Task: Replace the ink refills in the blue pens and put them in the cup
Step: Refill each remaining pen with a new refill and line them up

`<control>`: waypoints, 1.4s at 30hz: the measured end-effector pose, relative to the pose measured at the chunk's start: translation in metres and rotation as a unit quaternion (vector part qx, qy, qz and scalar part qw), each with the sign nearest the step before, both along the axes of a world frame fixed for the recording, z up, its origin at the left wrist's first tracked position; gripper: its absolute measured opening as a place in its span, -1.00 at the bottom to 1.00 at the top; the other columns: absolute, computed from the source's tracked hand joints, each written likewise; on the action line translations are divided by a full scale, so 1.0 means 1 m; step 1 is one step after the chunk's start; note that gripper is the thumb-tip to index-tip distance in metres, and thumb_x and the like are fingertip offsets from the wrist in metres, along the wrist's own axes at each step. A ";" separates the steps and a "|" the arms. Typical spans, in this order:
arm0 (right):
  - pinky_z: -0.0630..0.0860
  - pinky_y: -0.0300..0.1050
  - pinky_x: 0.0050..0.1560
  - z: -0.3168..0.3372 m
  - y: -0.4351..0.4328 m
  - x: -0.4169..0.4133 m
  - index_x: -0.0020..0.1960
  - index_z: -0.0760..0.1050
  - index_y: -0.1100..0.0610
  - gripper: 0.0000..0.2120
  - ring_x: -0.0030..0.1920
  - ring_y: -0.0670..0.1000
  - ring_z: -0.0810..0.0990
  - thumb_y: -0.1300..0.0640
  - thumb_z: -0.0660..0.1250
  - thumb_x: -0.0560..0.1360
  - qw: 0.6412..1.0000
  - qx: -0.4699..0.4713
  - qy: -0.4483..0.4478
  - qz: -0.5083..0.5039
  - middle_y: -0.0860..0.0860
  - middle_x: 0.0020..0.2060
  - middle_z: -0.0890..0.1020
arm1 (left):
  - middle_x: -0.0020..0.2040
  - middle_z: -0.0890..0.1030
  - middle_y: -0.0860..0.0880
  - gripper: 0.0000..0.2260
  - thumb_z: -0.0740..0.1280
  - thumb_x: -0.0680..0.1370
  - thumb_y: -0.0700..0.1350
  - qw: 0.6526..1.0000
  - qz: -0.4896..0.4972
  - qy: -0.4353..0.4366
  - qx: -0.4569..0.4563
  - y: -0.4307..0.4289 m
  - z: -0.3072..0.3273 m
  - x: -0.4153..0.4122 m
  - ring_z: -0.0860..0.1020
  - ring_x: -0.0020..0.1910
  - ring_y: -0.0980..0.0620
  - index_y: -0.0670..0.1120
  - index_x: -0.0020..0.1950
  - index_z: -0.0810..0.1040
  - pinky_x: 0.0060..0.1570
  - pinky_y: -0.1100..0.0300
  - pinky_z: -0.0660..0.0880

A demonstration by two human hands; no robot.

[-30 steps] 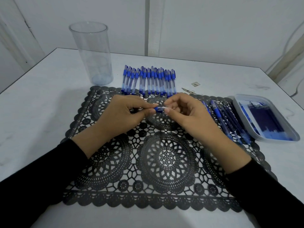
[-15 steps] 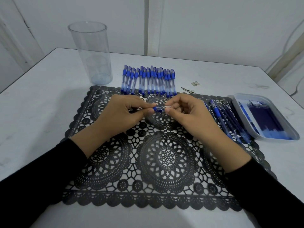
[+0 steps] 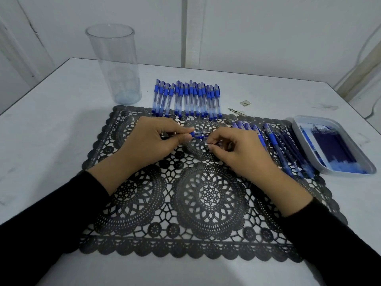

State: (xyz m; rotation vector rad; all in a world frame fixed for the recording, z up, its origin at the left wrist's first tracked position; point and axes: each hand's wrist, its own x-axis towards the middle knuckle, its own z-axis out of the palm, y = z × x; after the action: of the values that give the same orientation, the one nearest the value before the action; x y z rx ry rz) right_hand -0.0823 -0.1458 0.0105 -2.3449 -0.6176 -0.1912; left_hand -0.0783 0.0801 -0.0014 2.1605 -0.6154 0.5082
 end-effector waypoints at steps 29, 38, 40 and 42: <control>0.50 -0.04 -0.31 0.002 0.009 -0.001 0.01 0.68 0.00 -0.88 -0.34 0.11 0.49 0.10 0.47 0.47 0.981 0.177 0.080 -0.007 0.10 -0.28 0.65 | -0.12 0.72 0.04 -0.79 0.48 0.49 -0.08 1.000 -0.017 -0.005 -0.010 -0.006 -0.001 -0.001 0.67 -0.17 0.15 -0.07 0.11 0.69 -0.14 0.15 0.61; 0.46 -0.15 -0.18 0.011 -0.016 0.005 -0.06 0.67 0.05 -0.93 -0.27 0.01 0.44 0.17 0.46 0.47 0.957 0.255 0.136 -0.019 0.11 -0.28 0.55 | -0.06 0.72 0.02 -0.79 0.50 0.48 -0.16 0.999 -0.006 -0.002 -0.034 0.001 0.002 0.001 0.68 -0.09 0.19 -0.13 0.10 0.70 -0.03 0.30 0.59; 0.46 -0.25 -0.18 0.014 -0.020 0.006 -0.07 0.66 0.07 -0.92 -0.28 -0.04 0.49 0.20 0.46 0.46 0.948 0.281 0.147 -0.025 0.06 -0.30 0.59 | -0.05 0.72 0.02 -0.79 0.50 0.48 -0.18 0.999 -0.005 -0.010 -0.035 0.002 0.002 0.001 0.67 -0.08 0.21 -0.14 0.10 0.69 -0.03 0.36 0.56; 0.45 -0.34 -0.25 0.018 -0.025 0.009 -0.06 0.65 0.09 -0.91 -0.33 -0.14 0.53 0.22 0.46 0.45 0.937 0.309 0.161 -0.040 -0.05 -0.34 0.63 | -0.04 0.71 0.04 -0.79 0.50 0.48 -0.18 0.999 -0.001 -0.022 -0.033 0.004 0.002 0.003 0.67 -0.07 0.22 -0.14 0.11 0.69 -0.01 0.36 0.55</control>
State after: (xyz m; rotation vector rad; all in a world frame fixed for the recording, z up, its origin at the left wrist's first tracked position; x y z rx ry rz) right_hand -0.0735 -0.1711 0.0281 -1.7360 -0.2480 -0.0255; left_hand -0.0755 0.0839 0.0009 2.0908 -0.6163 0.5687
